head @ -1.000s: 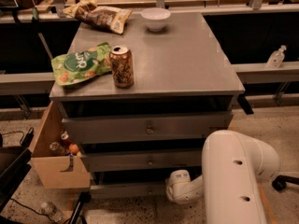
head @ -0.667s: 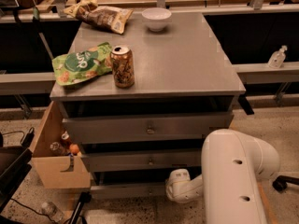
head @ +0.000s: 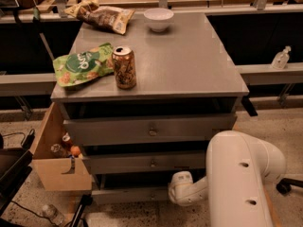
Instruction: Open bottom drawer
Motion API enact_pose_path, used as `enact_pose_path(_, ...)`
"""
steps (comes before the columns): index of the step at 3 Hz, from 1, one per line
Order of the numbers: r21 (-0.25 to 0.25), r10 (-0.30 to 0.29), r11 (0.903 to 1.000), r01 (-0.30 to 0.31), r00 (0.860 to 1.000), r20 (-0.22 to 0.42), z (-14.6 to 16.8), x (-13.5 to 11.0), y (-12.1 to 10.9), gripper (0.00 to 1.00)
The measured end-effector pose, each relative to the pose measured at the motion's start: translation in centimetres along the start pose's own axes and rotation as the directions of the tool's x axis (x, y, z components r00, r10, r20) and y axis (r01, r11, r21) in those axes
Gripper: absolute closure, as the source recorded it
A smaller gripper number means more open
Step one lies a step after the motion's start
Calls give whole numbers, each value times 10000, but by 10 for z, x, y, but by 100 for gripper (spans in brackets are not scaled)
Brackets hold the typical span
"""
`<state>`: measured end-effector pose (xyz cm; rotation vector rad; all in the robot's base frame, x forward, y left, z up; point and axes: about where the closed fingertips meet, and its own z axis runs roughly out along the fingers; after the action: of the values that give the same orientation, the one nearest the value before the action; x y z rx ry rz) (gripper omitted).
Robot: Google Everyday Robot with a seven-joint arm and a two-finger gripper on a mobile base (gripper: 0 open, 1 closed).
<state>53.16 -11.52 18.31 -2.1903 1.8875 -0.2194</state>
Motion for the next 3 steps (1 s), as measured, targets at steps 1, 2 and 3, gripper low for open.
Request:
enact_pose_path(1, 1, 0, 10000, 0, 10000, -1, -4, 0, -1, 100)
enact_pose_path(2, -1, 0, 10000, 0, 10000, -1, -3, 0, -1, 100)
enact_pose_path(3, -2, 1, 10000, -1, 10000, -1, -4, 0, -1, 100)
